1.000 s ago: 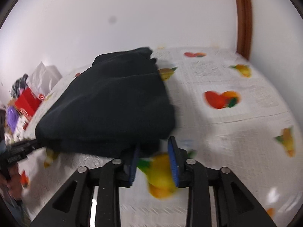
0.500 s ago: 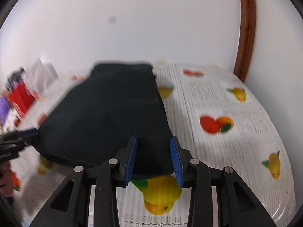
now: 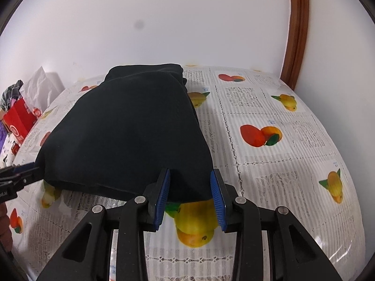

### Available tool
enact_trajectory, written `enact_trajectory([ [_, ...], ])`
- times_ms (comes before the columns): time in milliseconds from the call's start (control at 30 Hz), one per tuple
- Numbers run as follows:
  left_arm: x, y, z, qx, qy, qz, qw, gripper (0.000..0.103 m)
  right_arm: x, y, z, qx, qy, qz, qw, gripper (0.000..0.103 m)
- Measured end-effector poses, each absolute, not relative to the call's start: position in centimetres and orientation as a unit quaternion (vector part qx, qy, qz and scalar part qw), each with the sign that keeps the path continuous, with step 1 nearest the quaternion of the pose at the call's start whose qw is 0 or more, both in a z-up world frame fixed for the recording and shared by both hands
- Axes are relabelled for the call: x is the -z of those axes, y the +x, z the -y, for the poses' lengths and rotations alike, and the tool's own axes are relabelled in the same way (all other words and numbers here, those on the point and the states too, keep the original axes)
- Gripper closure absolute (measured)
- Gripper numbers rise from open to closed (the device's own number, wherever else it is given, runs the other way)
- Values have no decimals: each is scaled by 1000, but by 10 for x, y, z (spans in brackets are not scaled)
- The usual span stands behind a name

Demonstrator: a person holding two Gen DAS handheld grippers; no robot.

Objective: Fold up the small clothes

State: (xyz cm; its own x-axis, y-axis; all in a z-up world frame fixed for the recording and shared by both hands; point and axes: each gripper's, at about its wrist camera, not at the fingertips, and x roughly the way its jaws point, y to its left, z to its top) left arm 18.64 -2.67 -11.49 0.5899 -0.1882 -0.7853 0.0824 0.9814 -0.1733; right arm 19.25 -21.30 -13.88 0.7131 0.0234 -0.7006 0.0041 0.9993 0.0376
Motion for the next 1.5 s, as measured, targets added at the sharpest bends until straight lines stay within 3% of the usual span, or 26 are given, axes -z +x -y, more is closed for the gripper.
enact_trajectory([
  [167, 103, 162, 25, 72, -55, -446, 891, 48, 124, 173, 218, 10, 34, -396, 918, 65],
  [233, 93, 150, 24, 67, -51, -436, 896, 42, 114, 161, 220, 17, 45, -391, 919, 60],
  [367, 65, 123, 27, 48, -41, -404, 913, 31, 85, 125, 217, 42, 49, -372, 926, 43],
  [533, 29, 85, 36, 42, -34, -370, 928, 21, 54, 81, 211, 39, 64, -351, 933, 29],
  [600, 19, 73, 39, 38, -22, -361, 931, 19, 45, 63, 206, 50, 60, -344, 936, 15],
  [800, 7, 40, 46, 17, 2, -346, 938, 13, 35, 21, 200, 88, 46, -325, 941, 3],
  [1500, 14, 16, 56, 25, -7, -339, 941, 12, 34, -23, 182, 105, 9, -318, 942, 0],
])
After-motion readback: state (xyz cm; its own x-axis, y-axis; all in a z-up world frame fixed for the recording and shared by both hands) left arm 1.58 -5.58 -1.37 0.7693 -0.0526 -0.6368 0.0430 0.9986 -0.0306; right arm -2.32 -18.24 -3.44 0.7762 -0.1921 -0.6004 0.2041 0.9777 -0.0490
